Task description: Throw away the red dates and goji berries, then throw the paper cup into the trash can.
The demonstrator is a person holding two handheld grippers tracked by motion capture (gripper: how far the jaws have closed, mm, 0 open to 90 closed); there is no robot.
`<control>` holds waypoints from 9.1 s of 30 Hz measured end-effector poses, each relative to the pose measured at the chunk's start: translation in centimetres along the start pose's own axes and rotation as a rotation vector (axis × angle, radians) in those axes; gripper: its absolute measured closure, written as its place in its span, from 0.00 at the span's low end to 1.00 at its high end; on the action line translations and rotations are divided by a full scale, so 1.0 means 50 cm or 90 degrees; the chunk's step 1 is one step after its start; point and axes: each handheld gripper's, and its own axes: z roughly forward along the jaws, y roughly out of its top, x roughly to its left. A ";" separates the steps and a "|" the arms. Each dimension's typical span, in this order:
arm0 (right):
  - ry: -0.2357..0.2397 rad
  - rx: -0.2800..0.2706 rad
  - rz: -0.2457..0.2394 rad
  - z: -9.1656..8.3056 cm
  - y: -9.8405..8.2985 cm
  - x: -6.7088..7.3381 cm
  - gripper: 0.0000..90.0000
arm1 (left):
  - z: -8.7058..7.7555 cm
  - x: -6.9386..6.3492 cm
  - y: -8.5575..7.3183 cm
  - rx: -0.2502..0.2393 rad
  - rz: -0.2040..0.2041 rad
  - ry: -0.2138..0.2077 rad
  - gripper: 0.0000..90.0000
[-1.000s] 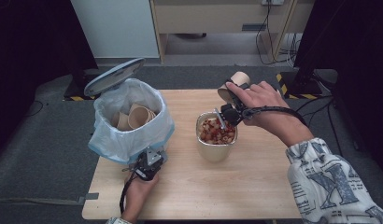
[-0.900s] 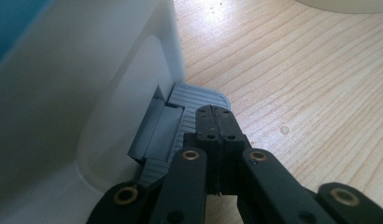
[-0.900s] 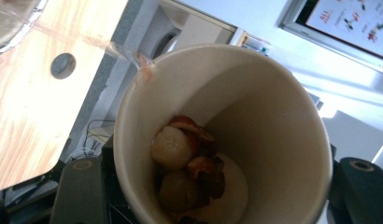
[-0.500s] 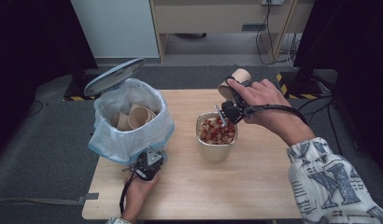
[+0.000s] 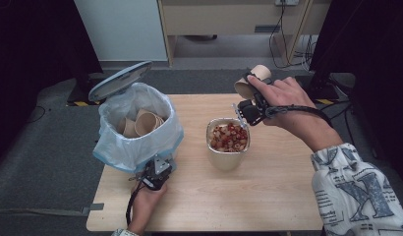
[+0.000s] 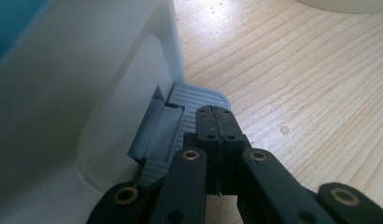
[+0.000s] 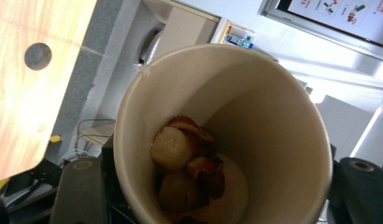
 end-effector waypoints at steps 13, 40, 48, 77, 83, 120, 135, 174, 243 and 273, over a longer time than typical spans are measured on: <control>0.022 -0.012 -0.144 0.027 0.072 0.046 0.38 | 0.000 0.001 0.000 0.000 0.000 -0.002 0.99; 0.033 -0.013 -0.135 0.035 0.073 0.066 0.38 | 0.000 0.001 0.000 0.000 0.000 -0.002 0.99; 0.028 -0.012 -0.120 0.038 0.068 0.065 0.38 | 0.000 0.001 0.000 -0.001 -0.002 -0.003 0.99; 0.067 -0.005 -0.100 0.054 0.062 0.113 0.38 | 0.000 0.000 0.000 -0.001 -0.003 -0.006 0.99; 0.074 -0.019 -0.022 0.051 0.044 0.108 0.37 | 0.000 0.000 0.000 -0.001 -0.003 -0.005 0.99; 0.104 -0.090 0.325 0.035 -0.076 0.136 0.37 | 0.000 0.000 -0.001 0.000 -0.004 -0.006 0.99; 0.123 -0.109 0.416 0.029 -0.118 0.164 0.36 | 0.000 0.001 -0.001 -0.001 -0.004 -0.006 0.99; 0.240 -0.213 0.750 0.024 -0.228 0.227 0.36 | 0.000 0.001 -0.001 -0.001 -0.005 -0.007 0.99; 0.402 -0.284 0.992 0.045 -0.269 0.252 0.35 | 0.000 0.000 0.000 -0.001 -0.003 -0.007 0.99; 0.447 -0.310 1.001 0.066 -0.212 0.162 0.35 | 0.000 0.000 0.000 -0.001 -0.002 -0.006 0.99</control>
